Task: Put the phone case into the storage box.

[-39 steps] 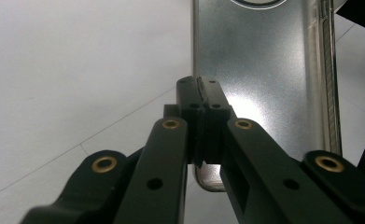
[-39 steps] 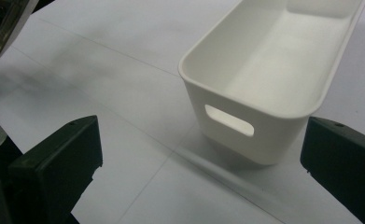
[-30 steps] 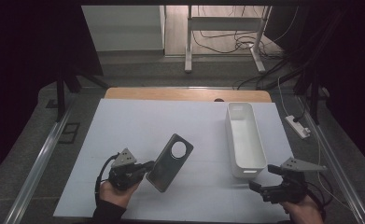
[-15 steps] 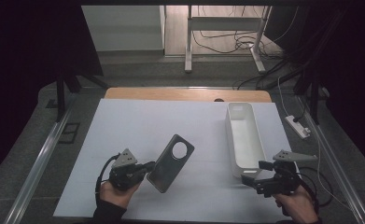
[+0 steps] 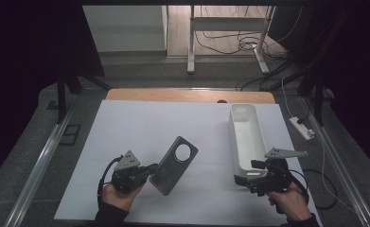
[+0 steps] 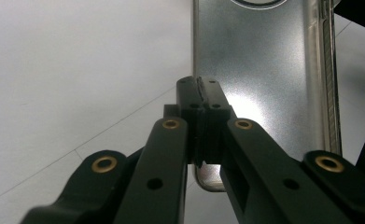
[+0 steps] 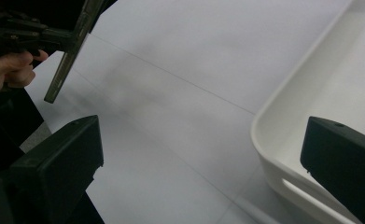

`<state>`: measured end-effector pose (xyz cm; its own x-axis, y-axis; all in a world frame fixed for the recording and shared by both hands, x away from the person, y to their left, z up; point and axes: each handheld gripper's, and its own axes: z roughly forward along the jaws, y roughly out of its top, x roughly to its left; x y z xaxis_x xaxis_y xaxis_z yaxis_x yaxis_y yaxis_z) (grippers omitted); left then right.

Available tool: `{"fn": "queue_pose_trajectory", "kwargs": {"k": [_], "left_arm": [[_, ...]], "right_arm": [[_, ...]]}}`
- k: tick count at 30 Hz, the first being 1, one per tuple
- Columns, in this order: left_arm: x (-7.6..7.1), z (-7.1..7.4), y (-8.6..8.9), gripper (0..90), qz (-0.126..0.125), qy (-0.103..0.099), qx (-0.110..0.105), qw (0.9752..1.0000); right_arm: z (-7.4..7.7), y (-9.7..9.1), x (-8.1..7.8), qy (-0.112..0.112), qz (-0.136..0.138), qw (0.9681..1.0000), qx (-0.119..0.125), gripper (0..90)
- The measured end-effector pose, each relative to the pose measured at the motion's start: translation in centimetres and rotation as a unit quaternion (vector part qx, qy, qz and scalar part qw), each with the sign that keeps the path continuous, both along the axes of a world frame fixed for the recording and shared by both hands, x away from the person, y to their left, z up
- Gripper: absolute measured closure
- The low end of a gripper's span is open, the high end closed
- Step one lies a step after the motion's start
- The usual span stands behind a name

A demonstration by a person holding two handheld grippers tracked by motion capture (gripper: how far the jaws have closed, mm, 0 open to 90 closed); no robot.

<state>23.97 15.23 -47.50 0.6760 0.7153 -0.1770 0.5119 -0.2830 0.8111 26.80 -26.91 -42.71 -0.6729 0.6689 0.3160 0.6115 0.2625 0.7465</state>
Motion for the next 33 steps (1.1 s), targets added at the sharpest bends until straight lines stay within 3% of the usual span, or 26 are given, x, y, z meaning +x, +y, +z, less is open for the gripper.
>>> {"fn": "queue_pose_trajectory", "kwargs": {"k": [1,3,9,20,27,33], "left_arm": [[0.0,0.0,-0.1,89.2,-0.001,-0.002,0.003,1.0000],[-0.1,0.0,-0.2,89.2,-0.003,-0.002,0.004,1.0000],[0.0,0.0,-0.4,89.3,-0.004,-0.004,0.006,1.0000],[0.2,-0.2,-0.9,89.2,-0.004,-0.003,0.010,0.9999],[0.4,-0.2,-1.4,89.2,-0.006,-0.005,0.014,0.9999],[0.6,-0.3,-1.8,89.2,-0.010,-0.004,0.015,0.9998]], "right_arm": [[0.0,0.7,0.2,0.007,0.013,0.9998,0.013,0.0],[-0.1,1.5,0.4,0.006,0.019,0.9998,0.002,0.0],[-0.4,2.7,0.8,0.012,0.024,0.9996,-0.001,0.0],[-0.9,5.2,1.6,0.031,0.045,0.9985,0.008,0.0],[-1.0,6.6,2.1,0.056,0.052,0.9968,0.025,0.0],[-1.1,7.8,2.5,0.064,0.058,0.9960,0.024,0.0]]}}
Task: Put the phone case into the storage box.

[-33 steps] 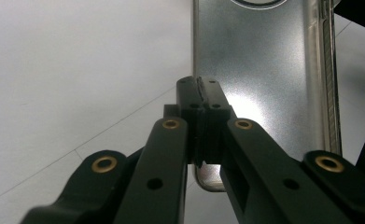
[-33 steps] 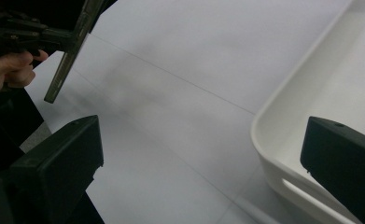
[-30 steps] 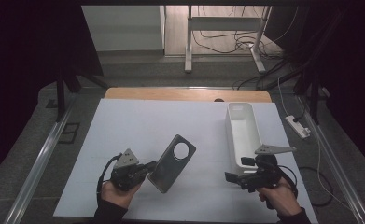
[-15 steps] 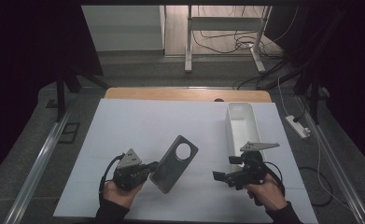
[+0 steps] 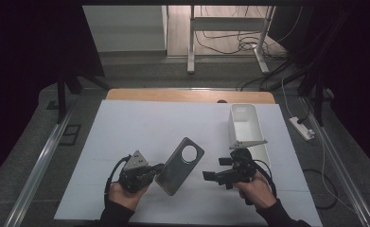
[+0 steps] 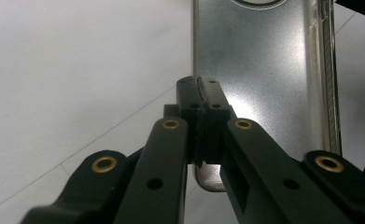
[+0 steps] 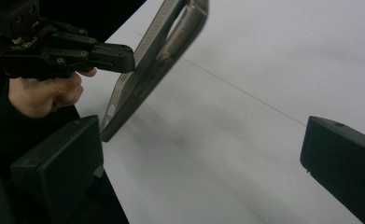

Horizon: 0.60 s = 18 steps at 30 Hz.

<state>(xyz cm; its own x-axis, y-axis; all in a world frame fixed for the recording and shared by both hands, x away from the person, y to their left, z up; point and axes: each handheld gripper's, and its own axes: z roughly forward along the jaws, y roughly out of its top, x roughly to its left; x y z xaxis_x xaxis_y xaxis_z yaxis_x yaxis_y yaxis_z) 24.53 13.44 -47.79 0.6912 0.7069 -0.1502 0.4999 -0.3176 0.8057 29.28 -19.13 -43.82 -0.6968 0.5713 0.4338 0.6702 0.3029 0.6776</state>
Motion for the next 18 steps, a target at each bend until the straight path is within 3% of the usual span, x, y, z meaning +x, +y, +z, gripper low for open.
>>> {"fn": "queue_pose_trajectory", "kwargs": {"k": [18], "left_arm": [[0.3,-0.2,-1.0,89.2,-0.006,0.006,-0.002,1.0000]], "right_arm": [[-0.3,2.9,0.6,0.015,0.014,0.9998,-0.003,0.1]]}}
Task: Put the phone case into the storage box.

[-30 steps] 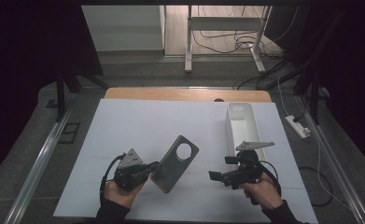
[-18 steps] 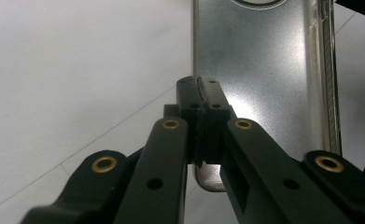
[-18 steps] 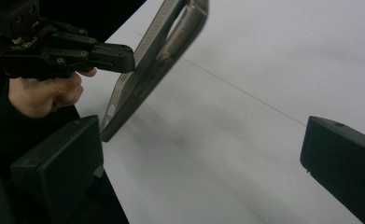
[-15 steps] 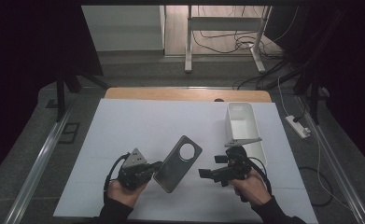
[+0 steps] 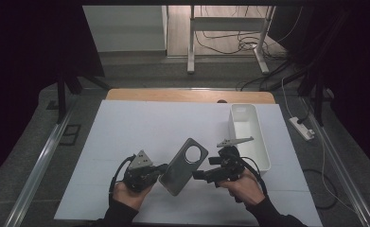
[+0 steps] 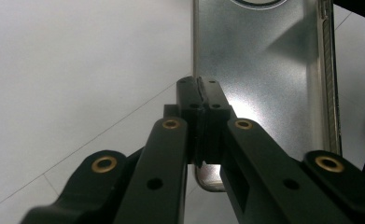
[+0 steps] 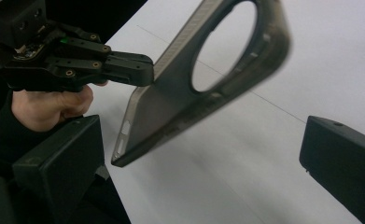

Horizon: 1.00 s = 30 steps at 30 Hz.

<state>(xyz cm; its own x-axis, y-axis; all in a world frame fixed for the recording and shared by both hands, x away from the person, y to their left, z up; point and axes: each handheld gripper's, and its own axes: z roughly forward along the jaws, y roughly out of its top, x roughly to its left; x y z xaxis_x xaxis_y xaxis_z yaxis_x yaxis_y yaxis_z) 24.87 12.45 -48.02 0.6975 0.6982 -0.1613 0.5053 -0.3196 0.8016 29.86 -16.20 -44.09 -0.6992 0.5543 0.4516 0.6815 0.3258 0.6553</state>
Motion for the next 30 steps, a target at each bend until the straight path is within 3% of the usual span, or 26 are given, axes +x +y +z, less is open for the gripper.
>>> {"fn": "queue_pose_trajectory", "kwargs": {"k": [6,11,16,19,21,30], "left_arm": [[0.0,0.0,-0.1,89.2,0.000,-0.001,-0.005,1.0000],[0.0,0.0,-0.1,89.2,0.000,-0.001,-0.007,1.0000],[0.0,0.1,-0.1,89.2,-0.001,-0.002,-0.009,1.0000],[-0.1,0.2,-0.1,89.2,-0.002,-0.004,-0.010,0.9999],[-0.1,0.2,-0.1,89.2,-0.002,-0.004,-0.012,0.9999],[-0.3,0.4,0.0,89.1,-0.004,-0.012,-0.020,0.9997]], "right_arm": [[-0.2,1.1,0.1,0.006,0.010,0.9999,0.005,0.5],[-0.3,1.9,0.4,0.018,0.010,0.9998,0.009,6.8],[-0.7,2.4,0.9,0.036,0.009,0.9991,0.022,18.7],[-1.0,2.6,1.3,0.047,0.010,0.9982,0.034,30.2],[-1.0,2.6,1.4,0.048,0.011,0.9982,0.035,32.1],[-1.5,2.8,1.8,0.062,0.017,0.9966,0.051,57.4]]}}
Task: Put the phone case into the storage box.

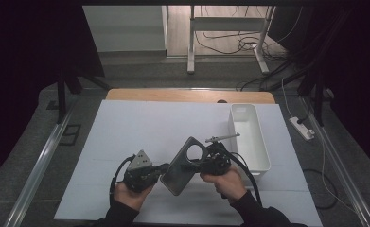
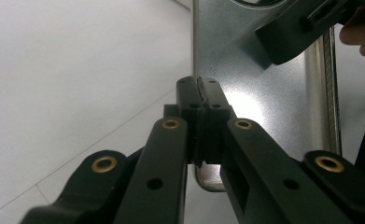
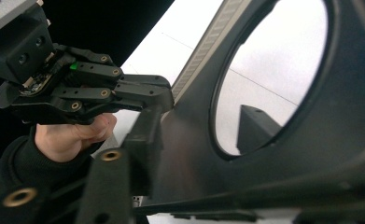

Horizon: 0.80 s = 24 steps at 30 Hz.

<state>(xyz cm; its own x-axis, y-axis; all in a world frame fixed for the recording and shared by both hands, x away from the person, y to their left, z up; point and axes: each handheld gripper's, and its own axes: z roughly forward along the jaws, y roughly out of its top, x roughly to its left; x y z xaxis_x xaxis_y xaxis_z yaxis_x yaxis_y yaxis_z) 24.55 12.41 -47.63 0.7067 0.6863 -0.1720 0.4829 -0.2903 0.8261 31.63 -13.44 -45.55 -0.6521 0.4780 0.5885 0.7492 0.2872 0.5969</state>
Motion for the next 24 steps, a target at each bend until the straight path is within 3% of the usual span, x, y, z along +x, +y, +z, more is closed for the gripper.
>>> {"fn": "queue_pose_trajectory", "kwargs": {"k": [1,2,7,11,15,19,20,21,22,24], "left_arm": [[0.0,0.0,0.0,89.1,-0.001,-0.002,0.000,1.0000],[-0.1,0.1,0.1,89.2,-0.001,-0.004,0.000,1.0000],[-0.1,0.0,0.1,89.1,-0.005,-0.006,-0.001,1.0000],[-0.1,0.0,0.1,88.2,-0.016,-0.006,-0.002,0.9998],[-0.1,-0.1,0.0,87.1,-0.024,-0.006,0.003,0.9997],[0.0,-0.1,0.5,84.0,-0.028,-0.001,-0.016,0.9995],[0.2,-0.1,0.8,69.9,-0.027,0.003,-0.027,0.9993],[0.2,-0.1,0.8,62.5,-0.027,0.003,-0.027,0.9993],[0.3,-0.1,1.1,62.5,-0.026,0.004,-0.035,0.9991],[0.5,-0.3,1.6,48.3,-0.025,0.012,-0.049,0.9984]], "right_arm": [[0.0,0.0,0.0,0.000,0.000,1.0000,0.000,57.4],[-0.1,0.0,0.0,0.003,0.003,1.0000,0.003,64.1],[-0.2,0.0,0.0,0.018,0.007,0.9996,0.019,76.5],[-0.2,-0.2,-0.1,0.029,0.001,0.9992,0.029,82.7],[-0.2,-0.2,-0.1,0.033,-0.002,0.9988,0.035,85.5],[0.0,-0.2,-0.4,0.020,-0.003,0.9992,0.033,85.6],[0.2,-0.2,-0.5,0.004,0.003,0.9995,0.030,85.5],[0.2,-0.2,-0.5,0.004,0.003,0.9995,0.030,85.5],[0.3,-0.2,-0.6,-0.002,0.005,0.9996,0.028,85.5],[0.4,-0.3,-0.6,-0.019,0.008,0.9996,0.019,85.5]]}}
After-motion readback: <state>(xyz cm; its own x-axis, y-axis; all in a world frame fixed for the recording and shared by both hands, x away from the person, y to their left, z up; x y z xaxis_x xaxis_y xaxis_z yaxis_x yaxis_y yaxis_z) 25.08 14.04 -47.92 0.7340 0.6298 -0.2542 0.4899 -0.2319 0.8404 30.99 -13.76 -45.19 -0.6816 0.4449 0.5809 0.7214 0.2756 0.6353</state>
